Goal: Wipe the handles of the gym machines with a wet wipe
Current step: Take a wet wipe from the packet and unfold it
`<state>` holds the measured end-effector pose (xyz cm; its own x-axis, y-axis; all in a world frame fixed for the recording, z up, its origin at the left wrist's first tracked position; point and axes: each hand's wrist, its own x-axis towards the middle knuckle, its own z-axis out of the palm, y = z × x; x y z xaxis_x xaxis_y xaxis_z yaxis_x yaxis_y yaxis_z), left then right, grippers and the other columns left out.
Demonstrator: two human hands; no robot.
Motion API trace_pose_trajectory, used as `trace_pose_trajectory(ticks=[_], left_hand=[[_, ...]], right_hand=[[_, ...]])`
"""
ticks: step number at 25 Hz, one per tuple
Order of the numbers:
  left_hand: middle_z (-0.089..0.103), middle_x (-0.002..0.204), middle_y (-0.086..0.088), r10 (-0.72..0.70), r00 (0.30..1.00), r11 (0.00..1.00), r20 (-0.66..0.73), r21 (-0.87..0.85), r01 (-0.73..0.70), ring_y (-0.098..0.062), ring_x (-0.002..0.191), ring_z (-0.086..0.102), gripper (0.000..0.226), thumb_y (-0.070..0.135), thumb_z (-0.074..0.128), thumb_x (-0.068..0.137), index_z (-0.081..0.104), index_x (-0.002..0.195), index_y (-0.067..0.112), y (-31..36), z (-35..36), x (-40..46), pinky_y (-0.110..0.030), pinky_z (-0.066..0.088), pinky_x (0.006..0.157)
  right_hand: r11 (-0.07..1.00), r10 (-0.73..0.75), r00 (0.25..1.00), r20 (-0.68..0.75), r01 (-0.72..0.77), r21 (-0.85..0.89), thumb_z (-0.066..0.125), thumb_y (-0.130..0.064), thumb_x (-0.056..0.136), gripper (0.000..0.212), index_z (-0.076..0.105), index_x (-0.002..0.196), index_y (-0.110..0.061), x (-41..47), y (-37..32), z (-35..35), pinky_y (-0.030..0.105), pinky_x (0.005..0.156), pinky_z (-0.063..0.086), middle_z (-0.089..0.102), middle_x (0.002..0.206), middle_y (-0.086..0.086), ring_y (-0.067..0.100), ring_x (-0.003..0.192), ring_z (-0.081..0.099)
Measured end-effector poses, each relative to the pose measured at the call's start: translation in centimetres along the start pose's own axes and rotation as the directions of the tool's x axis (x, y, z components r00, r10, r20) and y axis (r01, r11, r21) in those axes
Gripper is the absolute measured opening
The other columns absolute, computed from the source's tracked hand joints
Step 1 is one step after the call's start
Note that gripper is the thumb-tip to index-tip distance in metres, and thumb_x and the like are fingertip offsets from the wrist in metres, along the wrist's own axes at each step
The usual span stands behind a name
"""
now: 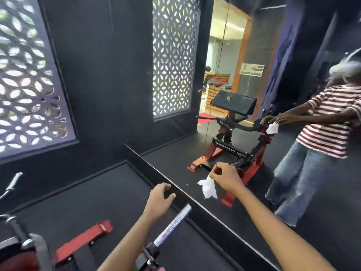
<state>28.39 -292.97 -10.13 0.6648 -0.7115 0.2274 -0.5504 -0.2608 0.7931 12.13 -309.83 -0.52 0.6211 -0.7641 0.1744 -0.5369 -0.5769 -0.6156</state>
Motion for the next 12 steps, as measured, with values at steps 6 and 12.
trace_pose_trajectory(ticks=[6,12], left_hand=[[0.062,0.112,-0.004,-0.163,0.979,0.984,-0.121,0.05,0.17,-0.018,0.108,0.057,0.031,0.016,0.068,0.085,0.062,0.114,0.007,-5.3,2.5,9.8,-0.022,0.038,0.095],[0.06,0.103,0.002,-0.323,0.902,0.943,-0.287,-0.015,0.333,-0.015,0.1,0.056,0.028,0.015,0.068,0.085,0.062,0.111,0.009,-10.7,3.6,21.0,-0.021,0.039,0.089]], right_hand=[[0.991,-0.13,0.98,0.153,0.124,0.045,0.064,-0.016,0.079,0.008,0.061,0.072,-0.012,13.6,1.8,5.6,0.029,0.071,0.042,0.059,0.071,-0.008,0.011,0.075,0.056],[0.971,-0.239,0.904,0.354,0.218,0.097,0.064,-0.019,0.076,0.012,0.058,0.066,-0.02,28.7,1.2,12.3,0.025,0.067,0.046,0.065,0.072,-0.008,0.01,0.072,0.059]])
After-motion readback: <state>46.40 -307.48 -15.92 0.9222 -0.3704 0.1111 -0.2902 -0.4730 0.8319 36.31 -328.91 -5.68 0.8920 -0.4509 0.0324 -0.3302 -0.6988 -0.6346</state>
